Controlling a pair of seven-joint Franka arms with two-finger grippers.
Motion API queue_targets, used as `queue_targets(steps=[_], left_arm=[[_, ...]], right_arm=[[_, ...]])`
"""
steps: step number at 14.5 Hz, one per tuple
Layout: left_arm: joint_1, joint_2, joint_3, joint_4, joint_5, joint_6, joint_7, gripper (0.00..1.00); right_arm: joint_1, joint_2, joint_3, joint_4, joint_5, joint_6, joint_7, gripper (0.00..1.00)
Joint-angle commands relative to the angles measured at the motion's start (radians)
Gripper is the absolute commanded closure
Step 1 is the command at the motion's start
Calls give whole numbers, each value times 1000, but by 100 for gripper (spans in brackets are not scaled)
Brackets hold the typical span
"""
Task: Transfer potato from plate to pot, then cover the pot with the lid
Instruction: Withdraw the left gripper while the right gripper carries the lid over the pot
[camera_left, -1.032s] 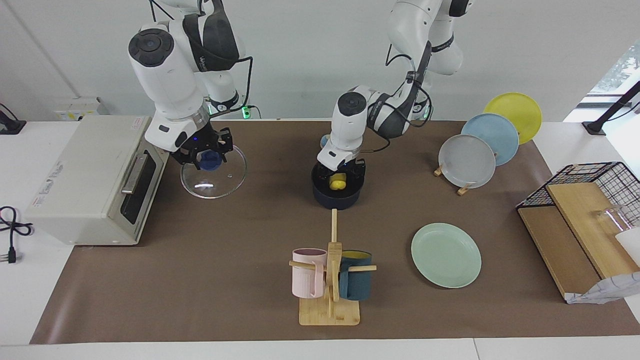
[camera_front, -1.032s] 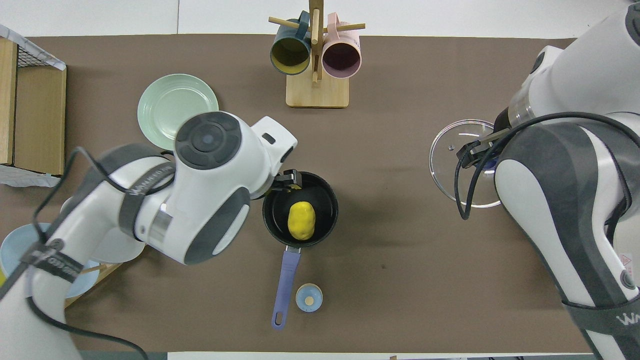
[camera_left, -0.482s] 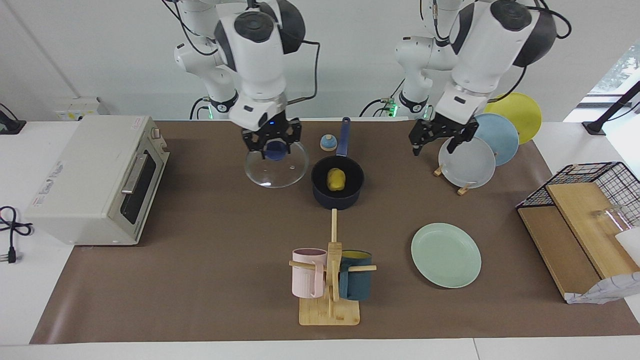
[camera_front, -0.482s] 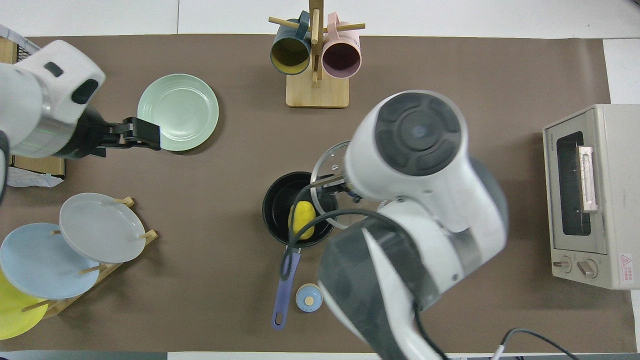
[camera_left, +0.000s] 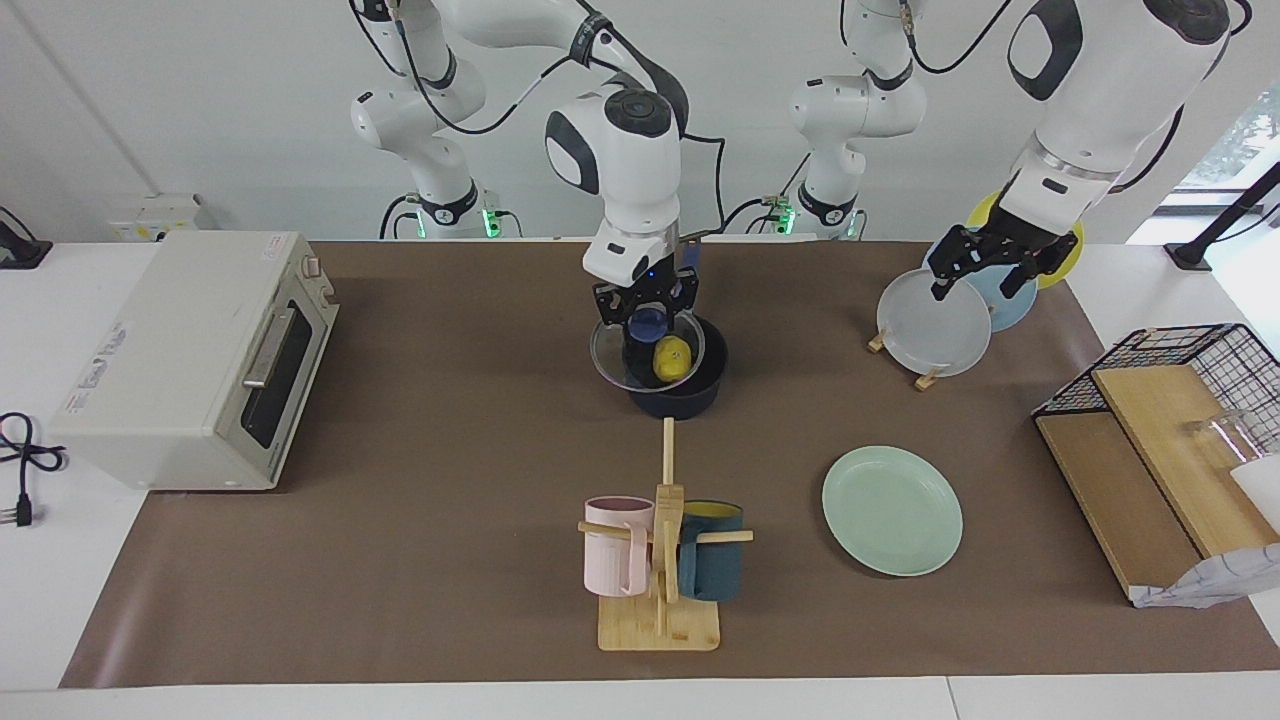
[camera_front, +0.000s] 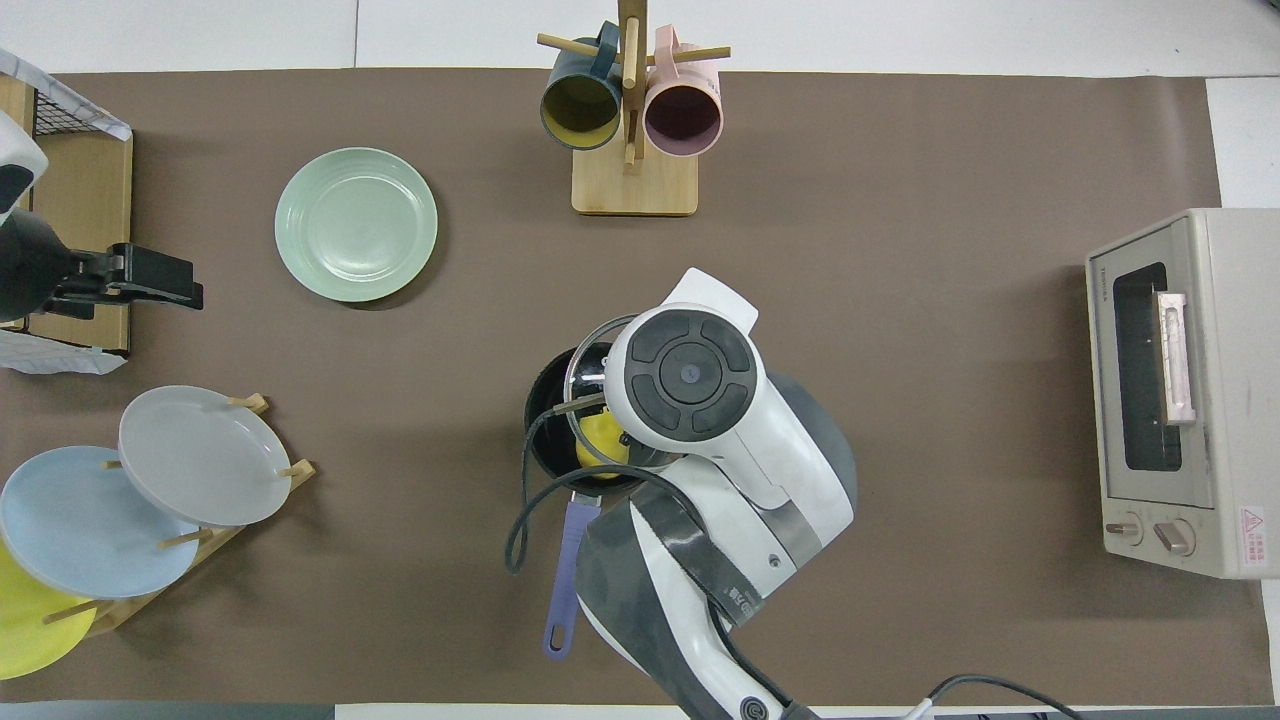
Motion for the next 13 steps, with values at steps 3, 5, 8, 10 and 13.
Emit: queue_targets(steps=[3, 5, 8, 10, 13], left_arm=[[17, -15, -12, -6, 19, -18, 13, 0], [40, -22, -13, 4, 19, -21, 14, 0], [41, -21, -13, 40, 19, -50, 13, 0], [34, -21, -10, 64, 39, -82, 13, 0], [18, -25, 11, 67, 67, -115, 13, 0]], right_arm=[[42, -9, 1, -42, 14, 53, 43, 100], [79, 11, 1, -45, 14, 70, 58, 100], [79, 22, 1, -43, 13, 76, 67, 100], [79, 22, 1, -48, 13, 96, 69, 100], [79, 33, 1, -48, 11, 106, 69, 100]])
